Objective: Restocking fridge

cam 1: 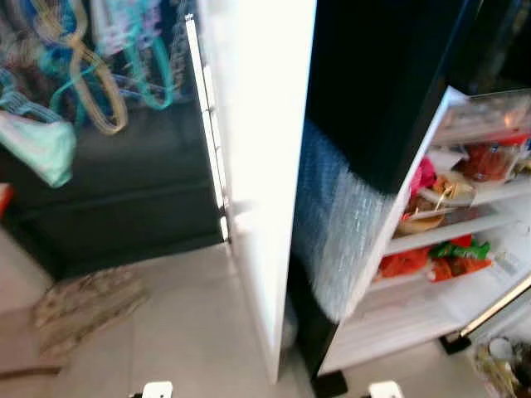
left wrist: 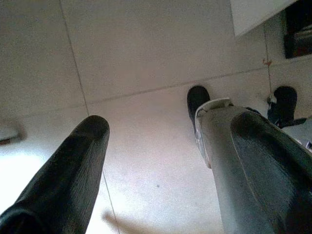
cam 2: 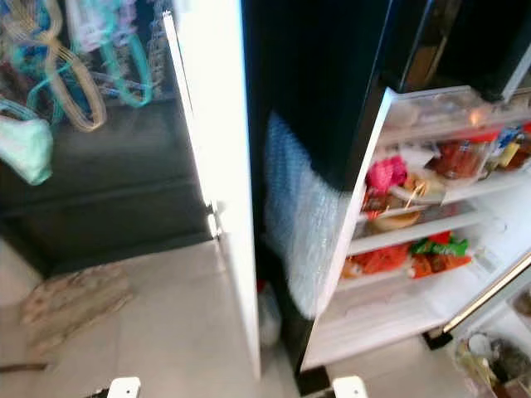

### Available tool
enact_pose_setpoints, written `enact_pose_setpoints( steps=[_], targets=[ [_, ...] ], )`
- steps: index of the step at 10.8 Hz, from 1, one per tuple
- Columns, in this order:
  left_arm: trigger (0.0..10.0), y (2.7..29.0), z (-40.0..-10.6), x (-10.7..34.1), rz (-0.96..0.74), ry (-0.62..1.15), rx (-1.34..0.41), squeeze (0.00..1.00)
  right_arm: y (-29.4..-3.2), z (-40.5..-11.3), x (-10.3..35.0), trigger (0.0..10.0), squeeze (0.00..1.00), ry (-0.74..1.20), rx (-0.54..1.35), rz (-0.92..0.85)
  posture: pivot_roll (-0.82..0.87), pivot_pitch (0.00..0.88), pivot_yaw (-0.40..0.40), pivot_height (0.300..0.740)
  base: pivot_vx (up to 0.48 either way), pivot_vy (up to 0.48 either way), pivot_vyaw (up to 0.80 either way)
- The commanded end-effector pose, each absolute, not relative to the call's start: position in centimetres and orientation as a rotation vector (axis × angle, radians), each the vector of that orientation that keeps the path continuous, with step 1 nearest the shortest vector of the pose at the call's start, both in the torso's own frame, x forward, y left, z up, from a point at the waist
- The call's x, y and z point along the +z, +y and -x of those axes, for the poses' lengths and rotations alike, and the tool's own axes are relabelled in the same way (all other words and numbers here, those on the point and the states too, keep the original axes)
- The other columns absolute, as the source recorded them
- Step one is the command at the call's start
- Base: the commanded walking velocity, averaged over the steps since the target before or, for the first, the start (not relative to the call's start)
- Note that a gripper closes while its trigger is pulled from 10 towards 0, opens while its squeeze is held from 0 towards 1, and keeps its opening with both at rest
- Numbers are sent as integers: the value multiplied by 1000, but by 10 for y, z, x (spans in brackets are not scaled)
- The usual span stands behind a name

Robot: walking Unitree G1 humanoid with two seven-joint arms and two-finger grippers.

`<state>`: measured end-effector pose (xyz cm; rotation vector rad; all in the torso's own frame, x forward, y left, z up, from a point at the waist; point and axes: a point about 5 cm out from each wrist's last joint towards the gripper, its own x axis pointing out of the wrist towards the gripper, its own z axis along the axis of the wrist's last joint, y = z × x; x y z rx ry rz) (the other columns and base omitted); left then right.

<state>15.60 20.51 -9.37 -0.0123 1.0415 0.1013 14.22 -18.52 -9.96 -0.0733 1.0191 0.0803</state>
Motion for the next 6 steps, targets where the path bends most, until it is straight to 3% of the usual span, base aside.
enact_pose_setpoints(
  steps=[1, 3, 6],
  targets=[
    [10000, 206, -149, -97, 12, 1065, 106, 0, -183, -134, -103, 10000, 0, 1056, 78, 66, -72, 0, 46, 740, -285, 0, 0],
    [10000, 208, -149, -96, 7, 1065, 107, 0, -181, -138, -102, 10000, 0, 1055, 69, 59, -72, 0, 46, 740, -142, 0, 0],
    [10000, 208, -151, -95, 3, 1063, 109, 0, -176, -145, -101, 10000, 0, 1059, 69, 60, -71, 0, 42, 740, 0, 0, -788]
  ],
)
